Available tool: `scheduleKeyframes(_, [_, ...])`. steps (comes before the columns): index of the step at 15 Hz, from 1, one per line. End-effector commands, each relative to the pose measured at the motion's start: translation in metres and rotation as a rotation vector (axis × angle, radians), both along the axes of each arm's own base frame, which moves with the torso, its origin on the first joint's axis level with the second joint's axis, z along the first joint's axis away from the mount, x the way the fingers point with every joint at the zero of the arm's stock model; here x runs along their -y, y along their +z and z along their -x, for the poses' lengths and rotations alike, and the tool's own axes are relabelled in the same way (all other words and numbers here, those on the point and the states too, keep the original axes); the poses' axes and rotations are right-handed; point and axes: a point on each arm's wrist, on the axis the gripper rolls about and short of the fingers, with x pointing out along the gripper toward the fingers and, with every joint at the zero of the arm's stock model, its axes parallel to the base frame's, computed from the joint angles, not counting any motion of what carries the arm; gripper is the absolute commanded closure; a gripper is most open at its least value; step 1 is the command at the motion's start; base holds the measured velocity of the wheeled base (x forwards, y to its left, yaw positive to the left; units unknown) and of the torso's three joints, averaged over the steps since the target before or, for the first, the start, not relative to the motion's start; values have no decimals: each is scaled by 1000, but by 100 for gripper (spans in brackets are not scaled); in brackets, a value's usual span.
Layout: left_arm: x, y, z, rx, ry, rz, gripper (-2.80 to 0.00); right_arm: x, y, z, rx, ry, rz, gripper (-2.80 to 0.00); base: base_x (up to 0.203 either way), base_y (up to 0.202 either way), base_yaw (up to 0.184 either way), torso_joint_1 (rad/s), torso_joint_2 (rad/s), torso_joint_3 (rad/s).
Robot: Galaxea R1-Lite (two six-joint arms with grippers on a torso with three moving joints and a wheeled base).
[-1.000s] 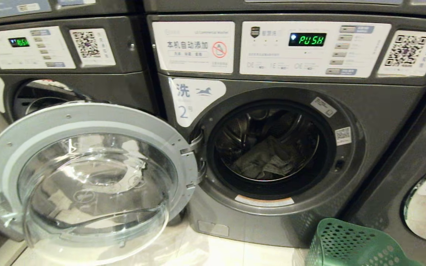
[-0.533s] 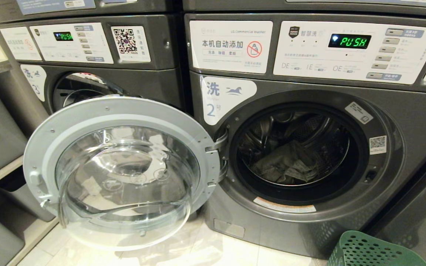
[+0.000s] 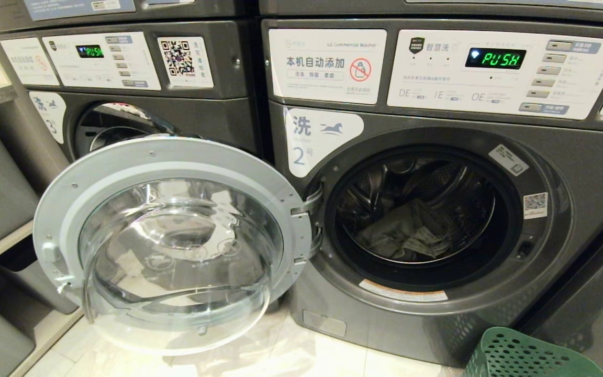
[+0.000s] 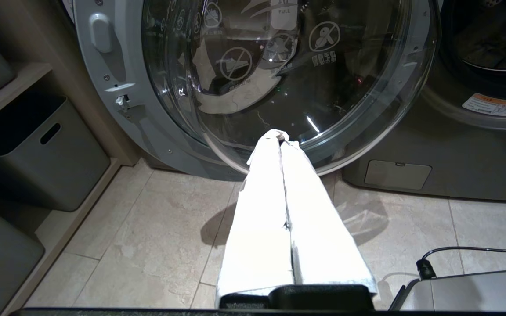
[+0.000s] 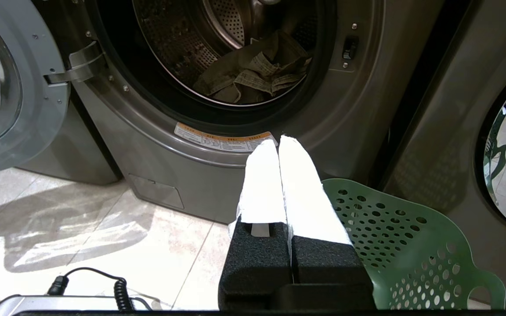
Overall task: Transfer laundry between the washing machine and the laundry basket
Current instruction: Pick a cloth and place it into the basket
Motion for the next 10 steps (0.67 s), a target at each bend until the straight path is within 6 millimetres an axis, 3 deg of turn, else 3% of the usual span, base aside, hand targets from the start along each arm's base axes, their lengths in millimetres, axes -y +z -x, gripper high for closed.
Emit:
scheduleKeyframes(1, [0, 0, 0, -1, 0, -2, 0, 0, 0, 0, 0, 1, 0, 0, 0, 0, 0, 1, 5, -40])
scheduleKeyframes(10, [0, 0, 0, -1, 0, -2, 0, 0, 0, 0, -2, 3, 21, 0, 0, 0, 0, 2, 2, -180])
